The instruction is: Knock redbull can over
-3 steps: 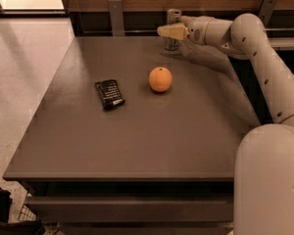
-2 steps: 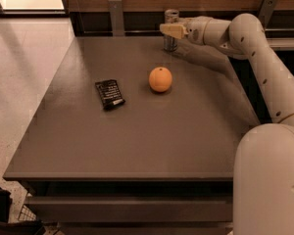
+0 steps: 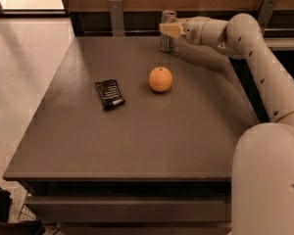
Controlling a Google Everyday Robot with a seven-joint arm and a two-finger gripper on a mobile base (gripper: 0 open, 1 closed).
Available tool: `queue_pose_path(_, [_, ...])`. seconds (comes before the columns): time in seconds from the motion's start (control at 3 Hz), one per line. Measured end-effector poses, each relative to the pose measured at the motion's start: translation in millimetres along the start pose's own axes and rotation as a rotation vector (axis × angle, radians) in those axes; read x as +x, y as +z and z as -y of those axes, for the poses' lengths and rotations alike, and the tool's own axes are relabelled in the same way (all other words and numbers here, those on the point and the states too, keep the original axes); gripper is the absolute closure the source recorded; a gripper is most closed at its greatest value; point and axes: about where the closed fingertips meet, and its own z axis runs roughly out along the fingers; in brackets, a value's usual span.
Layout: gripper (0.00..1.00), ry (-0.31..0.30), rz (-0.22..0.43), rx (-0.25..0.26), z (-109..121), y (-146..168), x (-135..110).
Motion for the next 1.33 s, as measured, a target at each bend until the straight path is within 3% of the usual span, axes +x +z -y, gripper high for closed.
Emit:
queue_pose_path(0.67, [1.00, -0.017, -0.050, -0.002, -5.2, -5.4, -4.6])
queue_pose_path(1.33, [1.00, -0.111, -0.249, -0.011, -17.9, -44.0, -31.4])
